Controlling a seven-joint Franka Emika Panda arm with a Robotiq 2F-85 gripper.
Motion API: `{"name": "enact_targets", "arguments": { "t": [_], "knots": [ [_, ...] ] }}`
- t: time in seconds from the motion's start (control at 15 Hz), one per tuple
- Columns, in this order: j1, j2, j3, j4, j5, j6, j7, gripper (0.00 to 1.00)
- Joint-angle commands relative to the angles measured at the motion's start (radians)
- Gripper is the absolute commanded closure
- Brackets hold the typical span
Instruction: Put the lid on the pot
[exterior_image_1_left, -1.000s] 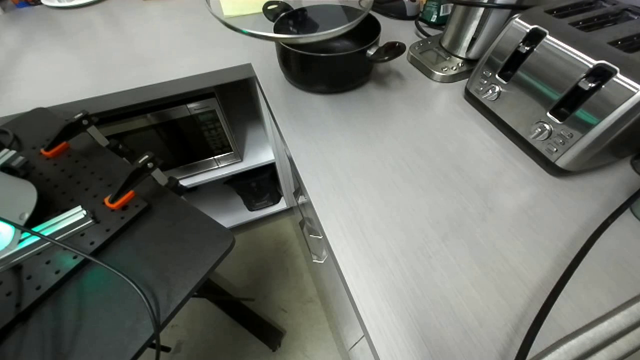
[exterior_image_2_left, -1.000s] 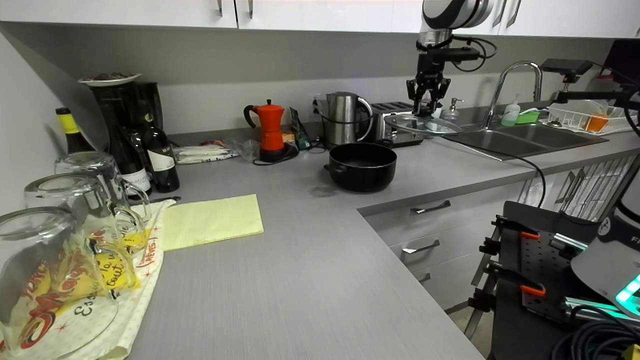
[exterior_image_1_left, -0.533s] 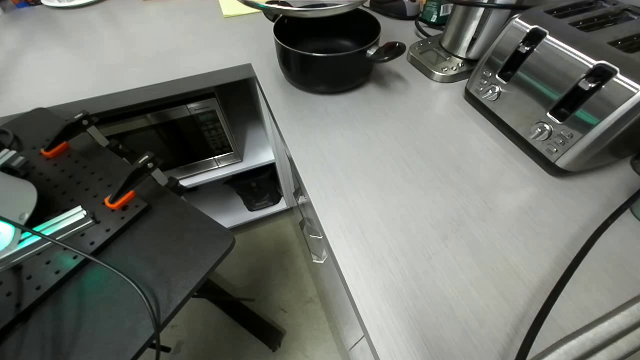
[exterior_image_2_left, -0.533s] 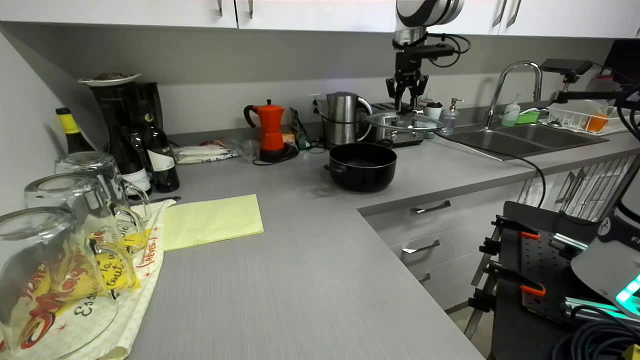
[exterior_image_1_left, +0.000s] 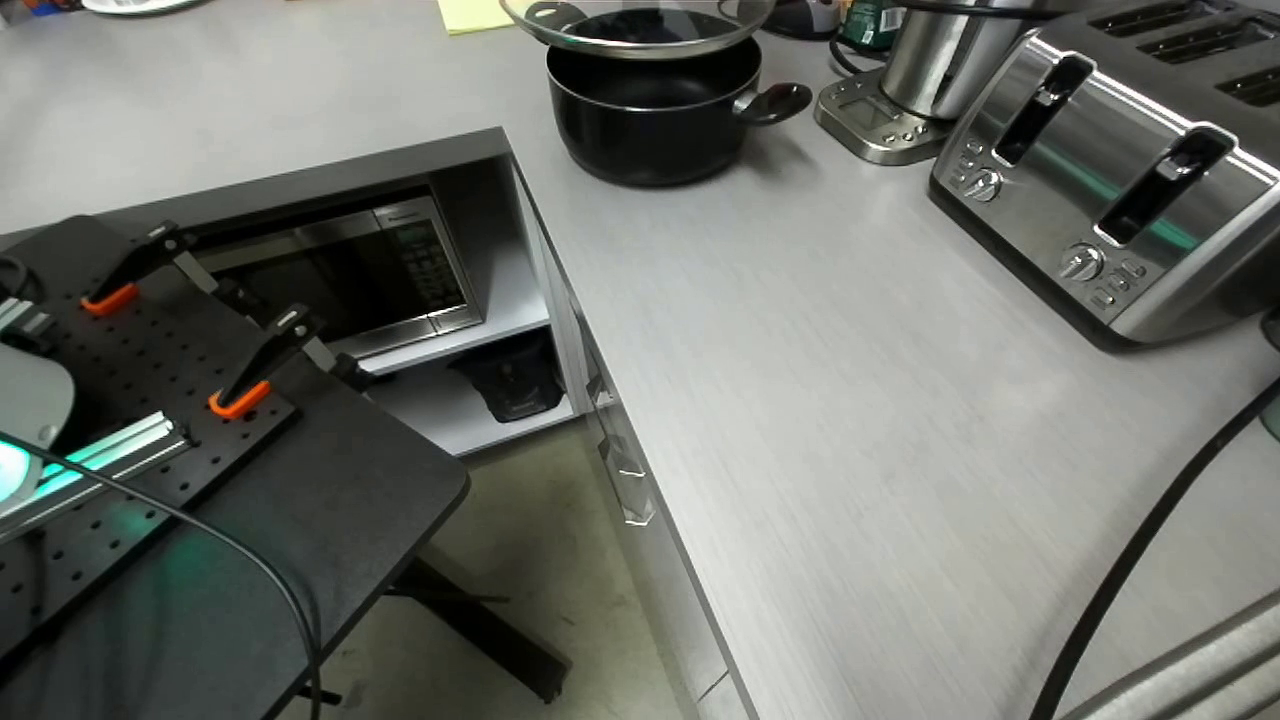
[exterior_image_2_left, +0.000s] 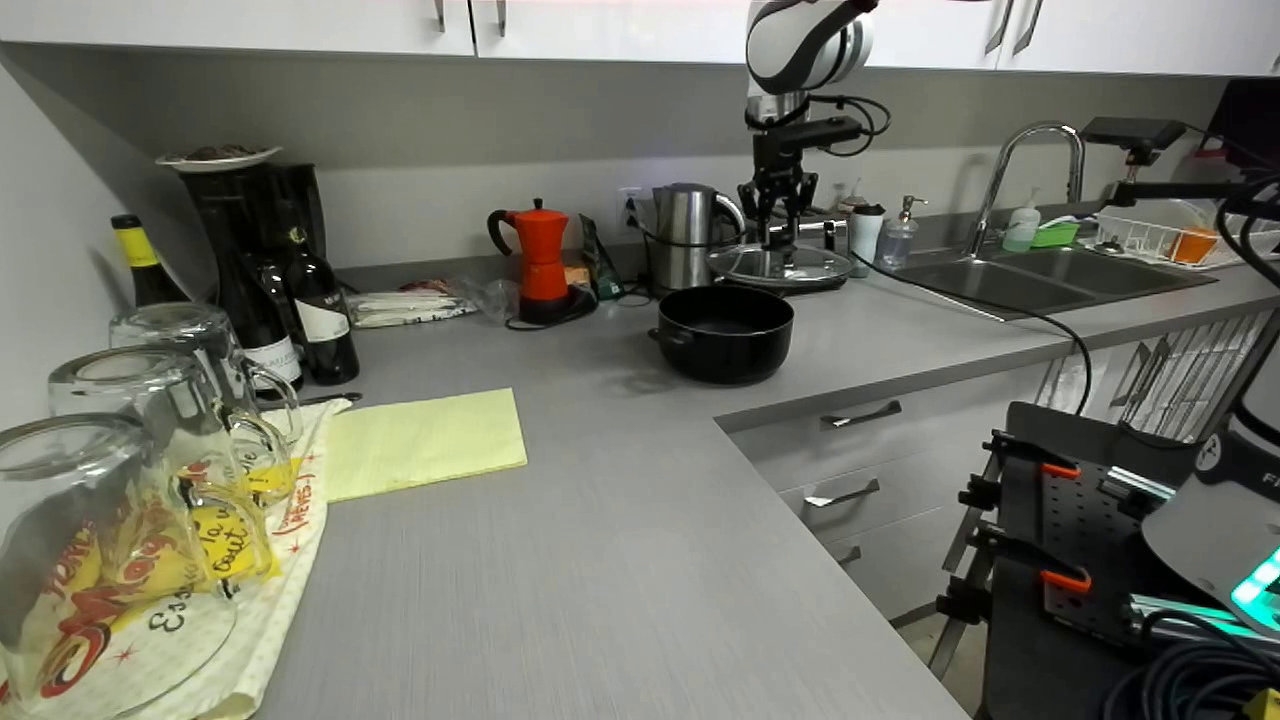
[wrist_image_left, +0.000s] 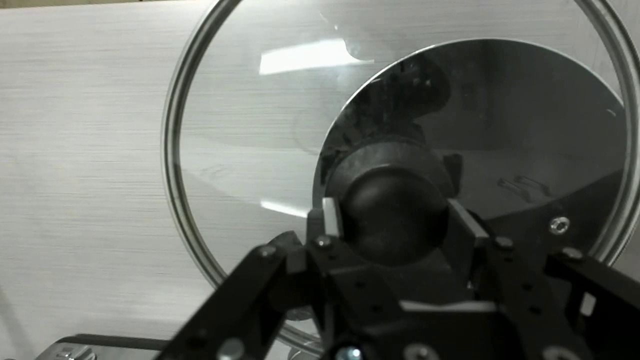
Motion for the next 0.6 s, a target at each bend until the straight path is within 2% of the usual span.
{"name": "enact_targets", "arguments": {
  "t": [0.0, 0.53],
  "knots": [
    [0.017, 0.058, -0.001, 0.086, -0.023, -0.005, 0.012, 0.75],
    [0.041, 0.141, -0.001, 0.161, -0.022, 0.039, 0.023, 0.75]
  ]
}}
